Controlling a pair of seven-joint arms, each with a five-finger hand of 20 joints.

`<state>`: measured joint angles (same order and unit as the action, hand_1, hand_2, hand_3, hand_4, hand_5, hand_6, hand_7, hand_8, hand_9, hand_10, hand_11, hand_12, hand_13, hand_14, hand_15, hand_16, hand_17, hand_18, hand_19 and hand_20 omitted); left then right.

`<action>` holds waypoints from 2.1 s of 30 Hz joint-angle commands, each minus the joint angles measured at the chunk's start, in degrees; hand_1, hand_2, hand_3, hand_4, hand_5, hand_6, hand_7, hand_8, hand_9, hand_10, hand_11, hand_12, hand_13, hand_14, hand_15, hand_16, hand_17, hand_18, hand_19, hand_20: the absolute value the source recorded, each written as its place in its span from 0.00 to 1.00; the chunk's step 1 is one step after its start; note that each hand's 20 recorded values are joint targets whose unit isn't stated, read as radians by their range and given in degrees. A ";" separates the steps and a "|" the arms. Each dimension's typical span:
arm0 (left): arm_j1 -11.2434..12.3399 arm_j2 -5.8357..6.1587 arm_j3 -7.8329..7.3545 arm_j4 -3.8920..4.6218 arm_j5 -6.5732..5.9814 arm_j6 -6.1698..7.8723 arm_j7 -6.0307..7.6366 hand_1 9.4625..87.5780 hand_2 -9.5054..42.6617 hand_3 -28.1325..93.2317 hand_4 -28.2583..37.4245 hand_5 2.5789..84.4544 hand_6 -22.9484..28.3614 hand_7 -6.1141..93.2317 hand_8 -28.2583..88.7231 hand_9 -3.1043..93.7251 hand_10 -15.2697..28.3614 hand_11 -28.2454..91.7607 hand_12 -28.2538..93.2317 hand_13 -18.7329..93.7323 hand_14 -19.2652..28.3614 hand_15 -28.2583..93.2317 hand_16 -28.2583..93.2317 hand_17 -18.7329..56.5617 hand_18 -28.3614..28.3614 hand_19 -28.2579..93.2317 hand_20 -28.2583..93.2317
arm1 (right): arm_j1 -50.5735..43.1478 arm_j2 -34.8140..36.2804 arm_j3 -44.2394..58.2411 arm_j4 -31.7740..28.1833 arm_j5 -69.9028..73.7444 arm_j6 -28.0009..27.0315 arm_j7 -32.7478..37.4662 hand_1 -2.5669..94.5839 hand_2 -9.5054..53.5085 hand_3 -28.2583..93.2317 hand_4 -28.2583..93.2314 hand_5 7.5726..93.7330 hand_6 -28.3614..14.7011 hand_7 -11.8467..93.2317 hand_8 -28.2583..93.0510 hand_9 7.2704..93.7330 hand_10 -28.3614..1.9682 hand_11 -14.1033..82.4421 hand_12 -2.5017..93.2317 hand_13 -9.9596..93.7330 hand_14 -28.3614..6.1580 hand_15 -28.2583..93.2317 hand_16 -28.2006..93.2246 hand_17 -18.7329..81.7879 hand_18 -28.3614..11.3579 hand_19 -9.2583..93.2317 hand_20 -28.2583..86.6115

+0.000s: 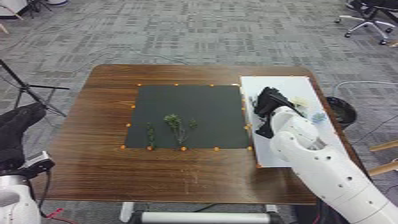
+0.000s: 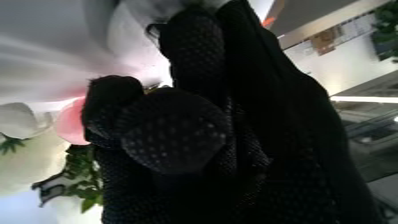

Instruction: Arrange flowers

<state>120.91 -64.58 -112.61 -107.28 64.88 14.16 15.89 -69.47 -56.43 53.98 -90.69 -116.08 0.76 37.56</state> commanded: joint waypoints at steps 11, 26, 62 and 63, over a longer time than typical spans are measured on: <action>1.14 -0.35 -0.61 -1.32 -0.25 0.32 -0.09 0.25 0.24 0.80 0.10 0.63 0.51 0.23 0.18 0.58 0.67 0.42 0.35 0.55 0.74 0.36 0.25 0.38 0.72 0.34 0.40 | -0.37 2.90 0.00 -13.48 5.51 4.76 -1.48 0.69 0.00 0.65 0.17 0.74 0.58 0.45 0.44 0.97 0.67 0.43 0.45 1.00 0.87 0.69 0.43 0.83 0.40 0.80 0.62; 1.46 -0.38 -0.93 -1.53 -0.18 -0.40 -0.07 0.25 0.24 0.80 0.11 0.63 0.51 0.23 0.18 0.59 0.67 0.42 0.34 0.55 0.74 0.36 0.25 0.38 0.72 0.34 0.40 | -3.24 -2.07 -6.87 -13.39 7.30 3.29 0.32 0.68 0.00 0.65 0.18 0.74 0.57 0.47 0.43 0.98 0.66 0.43 0.44 1.00 0.88 0.70 0.42 0.84 0.41 0.80 0.62; 1.40 0.30 -0.64 -1.82 0.13 -1.70 -1.37 0.25 0.23 0.80 0.11 0.62 0.51 0.22 0.18 0.58 0.67 0.42 0.35 0.55 0.74 0.36 0.25 0.37 0.72 0.34 0.40 | -2.16 -9.05 -8.38 -8.64 13.38 6.94 6.21 0.68 0.00 0.65 0.19 0.72 0.56 0.51 0.41 0.98 0.63 0.42 0.40 1.00 0.89 0.69 0.41 0.85 0.41 0.80 0.60; 1.36 0.35 -0.60 -1.83 0.12 -1.60 -1.47 0.25 0.23 0.80 0.11 0.62 0.51 0.22 0.18 0.58 0.67 0.42 0.35 0.55 0.74 0.36 0.25 0.37 0.72 0.34 0.40 | -2.06 -9.26 -8.29 -8.37 13.63 7.27 6.43 0.68 0.00 0.65 0.19 0.72 0.56 0.51 0.41 0.98 0.63 0.42 0.40 1.00 0.89 0.69 0.41 0.85 0.42 0.80 0.60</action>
<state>122.12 -64.38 -113.37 -108.86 64.88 13.33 15.04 -72.76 -64.36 45.63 -100.63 -103.24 6.09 42.67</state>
